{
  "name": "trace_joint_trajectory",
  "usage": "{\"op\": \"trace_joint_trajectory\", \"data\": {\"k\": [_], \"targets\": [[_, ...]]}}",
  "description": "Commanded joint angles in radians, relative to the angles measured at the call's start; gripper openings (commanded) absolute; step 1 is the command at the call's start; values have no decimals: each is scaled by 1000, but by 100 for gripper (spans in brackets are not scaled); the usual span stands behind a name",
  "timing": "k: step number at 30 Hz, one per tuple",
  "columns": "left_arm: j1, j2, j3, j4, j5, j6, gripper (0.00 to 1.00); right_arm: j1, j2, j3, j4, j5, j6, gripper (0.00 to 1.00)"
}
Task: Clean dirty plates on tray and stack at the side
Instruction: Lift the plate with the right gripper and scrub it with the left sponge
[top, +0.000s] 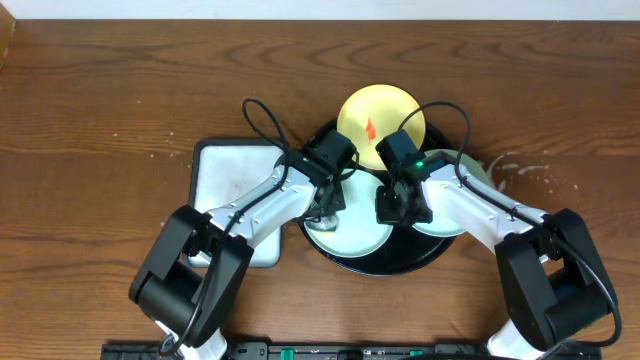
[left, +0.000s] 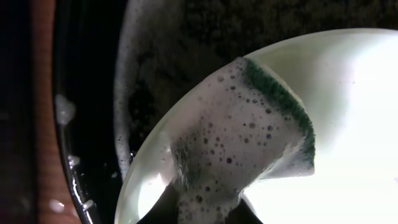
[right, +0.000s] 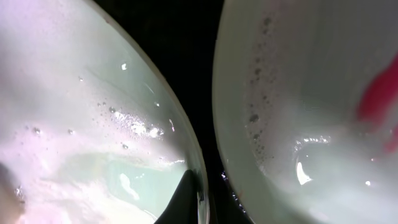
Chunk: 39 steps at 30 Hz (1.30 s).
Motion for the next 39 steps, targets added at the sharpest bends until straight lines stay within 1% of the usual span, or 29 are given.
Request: {"op": "trace_joint_trajectory", "data": {"k": [1, 4, 7, 9, 11, 16, 18, 22, 25, 30, 32, 34, 36, 39], "targets": [[19, 36, -4, -7, -166, 29, 8, -2, 43, -19, -19, 94, 8, 1], [6, 40, -13, 61, -33, -2, 8, -2, 43, -19, -23, 94, 8, 1], [-19, 42, -24, 138, 117, -64, 8, -2, 43, -19, -23, 94, 8, 1], [-43, 42, -24, 174, 177, -92, 8, -2, 43, -19, -22, 94, 9, 1], [-76, 42, -24, 201, 200, -108, 8, -2, 43, -19, -22, 94, 12, 1], [-139, 42, -26, 206, 204, -156, 8, -2, 43, -19, -22, 94, 12, 1], [-146, 42, -26, 187, 207, -161, 8, -2, 43, -19, -22, 94, 12, 1], [-133, 42, -26, 96, 203, -153, 8, -2, 43, -19, -22, 94, 12, 1], [-98, 42, -26, 14, 132, -145, 8, -2, 43, -19, -21, 94, 12, 1], [-30, 42, -26, -32, -103, -20, 8, -2, 43, -19, -21, 95, 12, 1], [-12, 42, -26, -31, -198, 40, 8, -2, 43, -19, -22, 95, 12, 1], [-5, 42, -25, -18, -268, 88, 8, -2, 43, -19, -22, 95, 12, 1], [-6, 42, -25, 15, -330, 161, 8, -2, 43, -19, -22, 95, 12, 1], [-13, 41, -25, 96, -356, 270, 8, -2, 43, -19, -22, 95, 12, 1]]}}
